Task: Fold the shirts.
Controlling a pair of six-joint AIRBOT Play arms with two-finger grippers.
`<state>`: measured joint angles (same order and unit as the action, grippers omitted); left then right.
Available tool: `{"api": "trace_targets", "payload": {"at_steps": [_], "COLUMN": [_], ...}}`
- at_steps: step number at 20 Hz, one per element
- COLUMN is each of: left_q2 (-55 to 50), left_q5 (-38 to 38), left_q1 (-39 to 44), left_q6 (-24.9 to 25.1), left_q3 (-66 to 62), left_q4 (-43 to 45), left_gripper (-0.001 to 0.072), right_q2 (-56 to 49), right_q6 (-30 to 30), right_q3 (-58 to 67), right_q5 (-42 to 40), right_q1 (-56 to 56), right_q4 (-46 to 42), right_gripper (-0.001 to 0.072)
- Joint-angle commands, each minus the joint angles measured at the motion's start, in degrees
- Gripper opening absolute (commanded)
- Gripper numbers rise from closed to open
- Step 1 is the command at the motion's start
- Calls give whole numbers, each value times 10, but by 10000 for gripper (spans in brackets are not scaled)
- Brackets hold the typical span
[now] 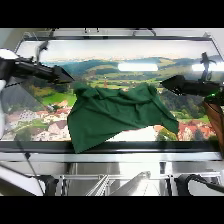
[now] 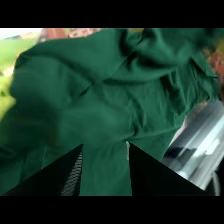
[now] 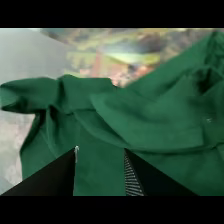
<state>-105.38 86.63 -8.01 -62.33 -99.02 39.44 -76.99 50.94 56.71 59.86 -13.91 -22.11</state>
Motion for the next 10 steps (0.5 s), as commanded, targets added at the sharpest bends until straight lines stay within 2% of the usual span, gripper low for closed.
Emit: {"api": "trace_targets", "payload": {"at_steps": [1, 3, 4, 5, 7, 9, 10], "left_q2": [-160, -163, -145, -121, -52, 26, 70], "left_q5": [143, 177, 170, 162, 146, 126, 109], "left_q1": [-5, -27, -36, -42, -45, -45, -45], "left_q6": [-124, -153, -149, -134, -103, -70, -58], "left_q3": [-166, -182, -158, -123, -26, 92, 160], "left_q4": [-4, -4, -4, -4, -3, 5, 17], "left_gripper": [299, 289, 103, 4, 5, 4, 4], "right_q2": [-85, -72, -64, -56, -49, -50, -52], "right_q6": [17, 23, 24, 25, 21, 1, -13], "right_q3": [59, 67, 66, 61, 40, 6, -12], "right_q5": [93, 136, 151, 158, 149, 130, 122], "right_q1": [-63, -120, -141, -155, -163, -161, -159], "right_q4": [-32, -65, -104, -153, -243, -290, -289], "right_gripper": [339, 365, 365, 365, 365, 374, 429]}}
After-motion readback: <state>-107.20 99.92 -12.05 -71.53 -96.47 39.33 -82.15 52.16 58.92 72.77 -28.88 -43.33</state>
